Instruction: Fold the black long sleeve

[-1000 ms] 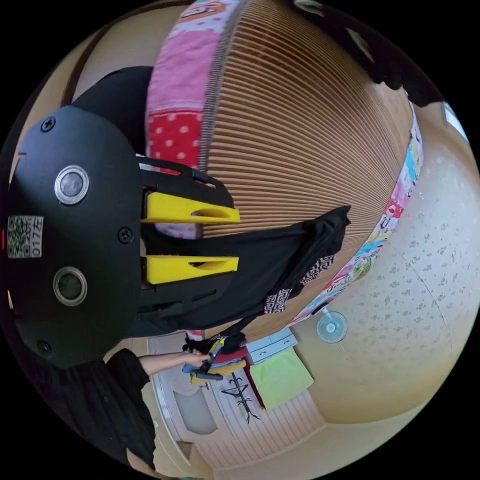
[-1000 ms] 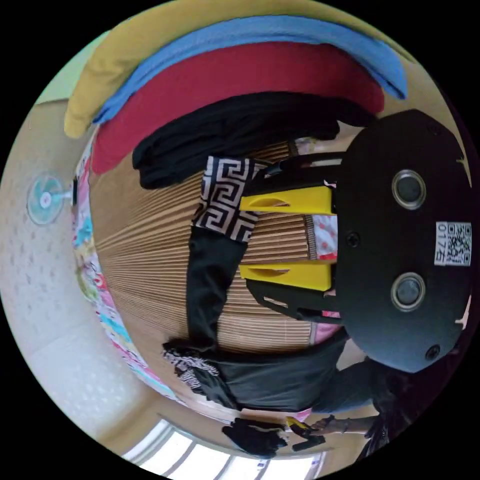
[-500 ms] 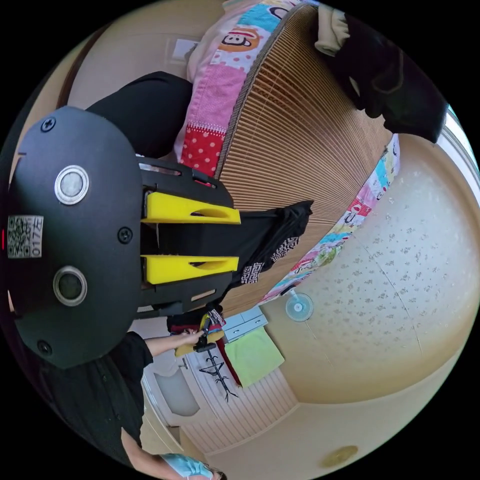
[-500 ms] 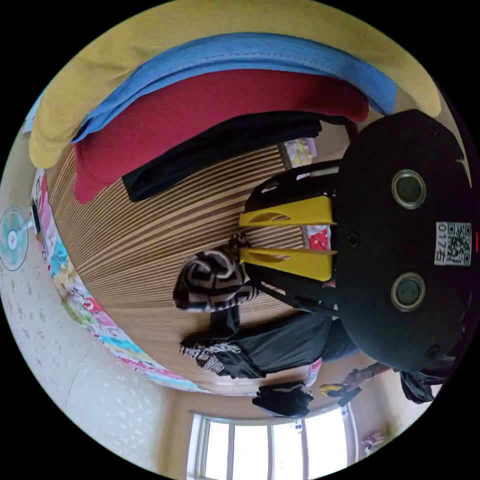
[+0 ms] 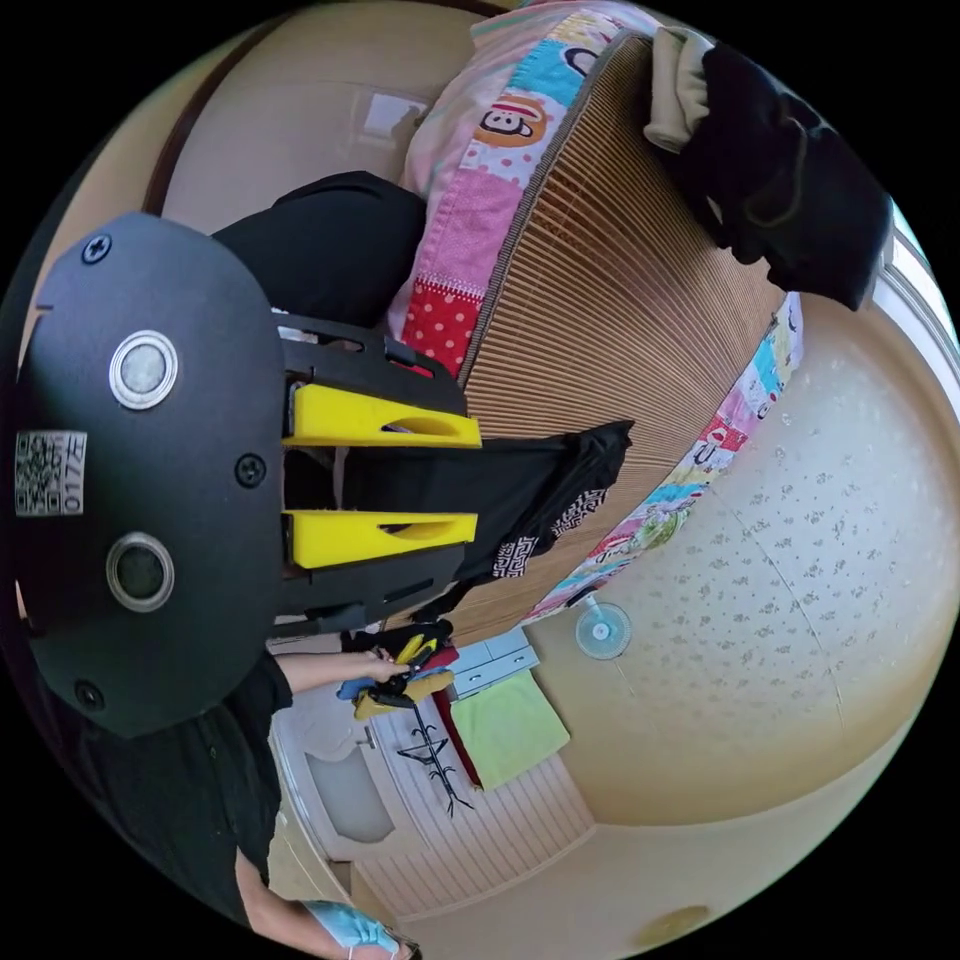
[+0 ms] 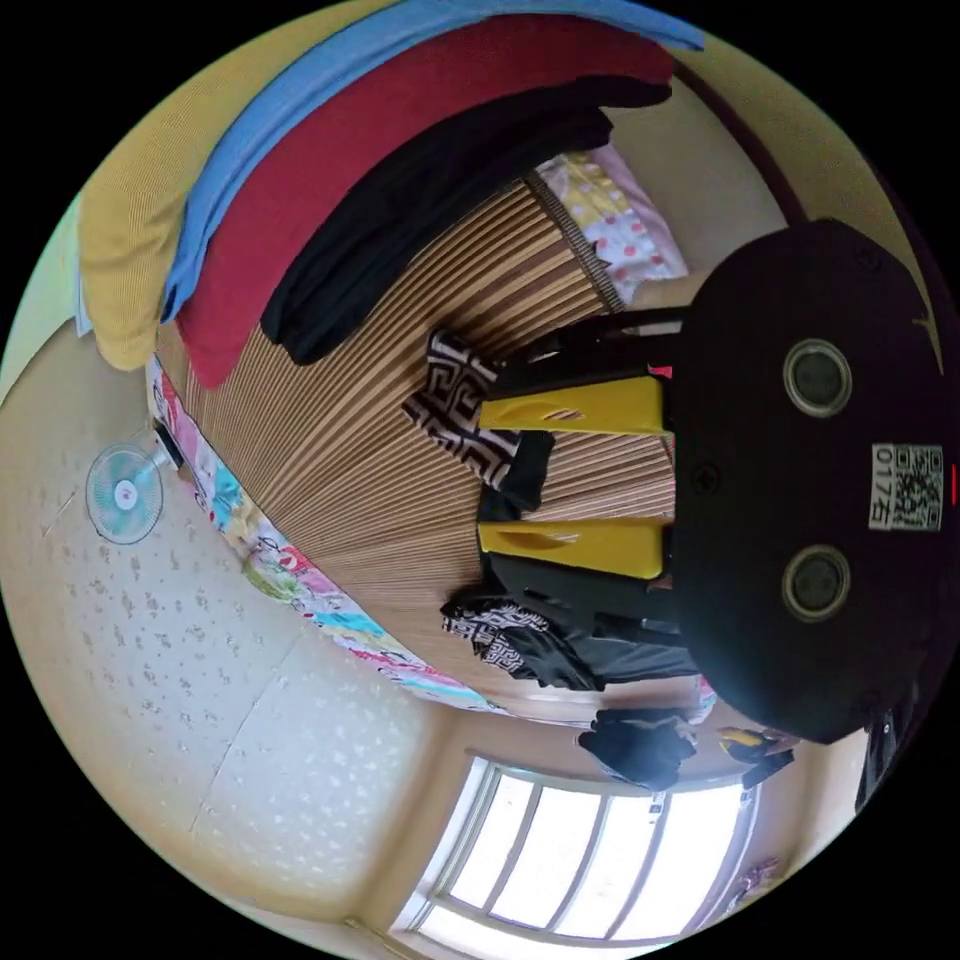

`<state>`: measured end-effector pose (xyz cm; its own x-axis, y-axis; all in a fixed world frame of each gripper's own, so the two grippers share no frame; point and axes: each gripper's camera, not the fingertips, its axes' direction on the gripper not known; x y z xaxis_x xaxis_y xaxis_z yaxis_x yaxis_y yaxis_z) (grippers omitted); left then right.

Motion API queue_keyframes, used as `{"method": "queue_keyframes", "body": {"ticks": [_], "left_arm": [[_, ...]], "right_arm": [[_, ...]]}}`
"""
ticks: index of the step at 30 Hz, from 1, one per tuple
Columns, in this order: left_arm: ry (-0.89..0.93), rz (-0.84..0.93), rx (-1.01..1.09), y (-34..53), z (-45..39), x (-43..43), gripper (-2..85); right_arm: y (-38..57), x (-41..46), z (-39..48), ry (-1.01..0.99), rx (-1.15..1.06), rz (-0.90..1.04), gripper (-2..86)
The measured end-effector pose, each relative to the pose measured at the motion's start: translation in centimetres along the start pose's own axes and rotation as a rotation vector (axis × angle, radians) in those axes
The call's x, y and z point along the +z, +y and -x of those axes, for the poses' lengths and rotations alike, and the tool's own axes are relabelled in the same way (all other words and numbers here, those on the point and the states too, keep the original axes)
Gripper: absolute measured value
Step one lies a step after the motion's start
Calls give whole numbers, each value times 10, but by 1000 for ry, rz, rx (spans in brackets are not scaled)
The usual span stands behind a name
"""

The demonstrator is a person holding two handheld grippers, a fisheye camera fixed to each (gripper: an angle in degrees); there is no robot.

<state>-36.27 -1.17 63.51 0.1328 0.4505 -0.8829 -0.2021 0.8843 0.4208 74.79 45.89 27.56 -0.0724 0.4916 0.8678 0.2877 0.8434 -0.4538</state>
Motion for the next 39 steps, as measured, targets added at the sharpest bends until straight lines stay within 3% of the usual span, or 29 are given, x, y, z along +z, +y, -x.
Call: {"method": "queue_keyframes", "body": {"ticks": [3,5,7,9,12,14,17,20,26,31,34,36,38,39], "left_arm": [[-8,3,29,-3,-12,3,100],[-8,5,29,-3,-14,3,100],[1,7,24,-3,-12,0,100],[-15,-3,22,-2,-9,-7,100],[-31,-26,-1,-1,5,-16,100],[-4,-35,-23,-3,16,-18,100],[38,-47,-64,-5,30,-15,100],[89,-26,-75,-11,34,-1,100],[107,3,-51,-16,30,11,100],[111,-12,-69,-17,43,-3,100],[120,-43,-84,-14,53,-14,100],[117,-48,-111,-12,62,-16,100],[135,-40,-139,-10,72,-14,100],[154,-37,-145,-10,76,-14,100]], "right_arm": [[-47,45,22,105,16,111,129],[-79,96,20,177,53,316,71],[-95,106,27,132,13,403,36],[-110,80,47,68,-69,349,23],[-118,-14,83,-84,-218,105,14],[-106,-96,89,15,-202,-168,10],[-112,-133,61,213,-72,-347,8],[-153,-97,14,284,83,-89,7],[-188,-57,10,362,113,81,6],[-233,-29,85,272,-129,328,5],[-247,-58,76,187,27,191,5],[-266,-47,48,401,164,226,5],[-279,12,22,737,225,611,5],[-278,21,20,785,222,671,5]]}}
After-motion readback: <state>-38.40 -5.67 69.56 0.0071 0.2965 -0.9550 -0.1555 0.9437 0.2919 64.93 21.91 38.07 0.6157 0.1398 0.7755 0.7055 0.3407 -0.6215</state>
